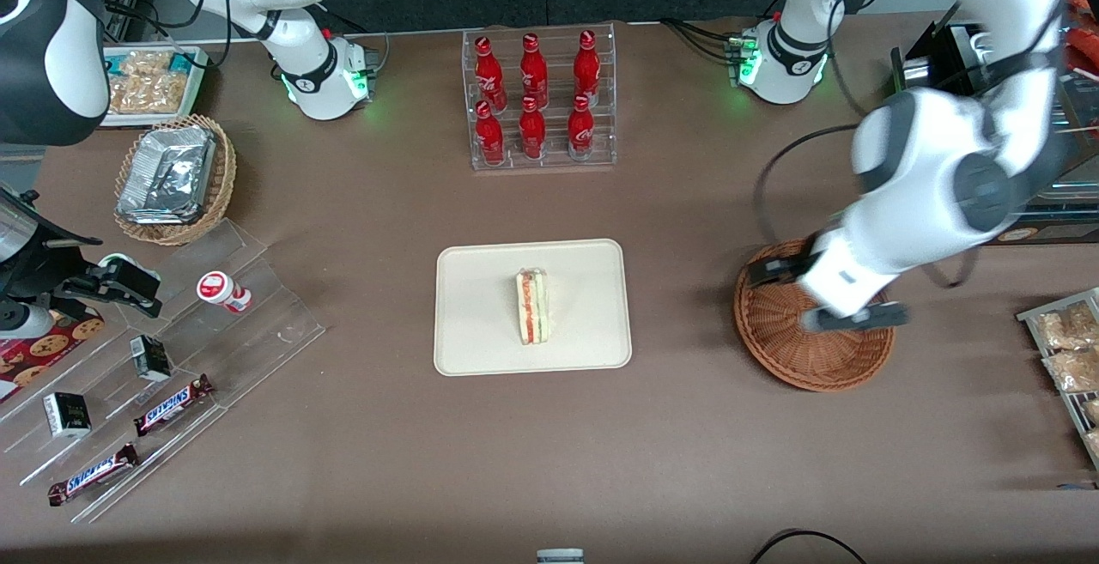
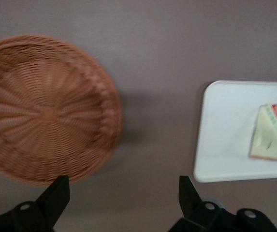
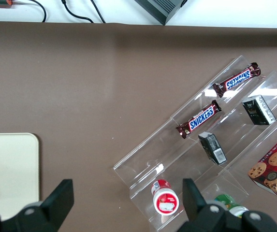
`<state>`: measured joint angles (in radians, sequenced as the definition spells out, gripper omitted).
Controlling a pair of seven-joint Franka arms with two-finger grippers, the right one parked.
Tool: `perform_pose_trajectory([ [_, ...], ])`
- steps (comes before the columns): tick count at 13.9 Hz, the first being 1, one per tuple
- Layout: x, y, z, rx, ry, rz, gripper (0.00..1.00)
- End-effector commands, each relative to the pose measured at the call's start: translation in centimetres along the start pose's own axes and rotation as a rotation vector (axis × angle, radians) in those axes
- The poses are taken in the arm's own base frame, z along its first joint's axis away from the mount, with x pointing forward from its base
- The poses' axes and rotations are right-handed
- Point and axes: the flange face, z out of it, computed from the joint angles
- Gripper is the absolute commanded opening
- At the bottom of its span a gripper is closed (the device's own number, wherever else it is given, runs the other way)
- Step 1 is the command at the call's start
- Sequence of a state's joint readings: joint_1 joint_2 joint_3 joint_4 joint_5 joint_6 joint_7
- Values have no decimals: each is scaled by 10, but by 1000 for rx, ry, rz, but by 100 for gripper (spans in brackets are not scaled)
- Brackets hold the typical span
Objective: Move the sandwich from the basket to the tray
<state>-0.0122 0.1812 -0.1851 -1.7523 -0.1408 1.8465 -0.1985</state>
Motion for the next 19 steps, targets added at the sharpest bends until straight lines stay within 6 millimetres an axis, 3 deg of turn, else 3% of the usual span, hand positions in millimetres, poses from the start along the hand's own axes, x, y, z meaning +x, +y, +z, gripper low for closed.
perform_pose_trajectory([
  [1,-43,-37,-48,20,-3,38,100],
  [3,-61,-66,-84,83,-1,22,100],
  [4,-70,-68,-104,101,13,55,100],
  [6,-86,-66,-133,110,47,74,100],
  [12,-109,-56,-183,145,124,75,100],
  [17,-113,-41,-193,167,133,109,100],
  [19,-114,-45,-195,175,137,110,100],
])
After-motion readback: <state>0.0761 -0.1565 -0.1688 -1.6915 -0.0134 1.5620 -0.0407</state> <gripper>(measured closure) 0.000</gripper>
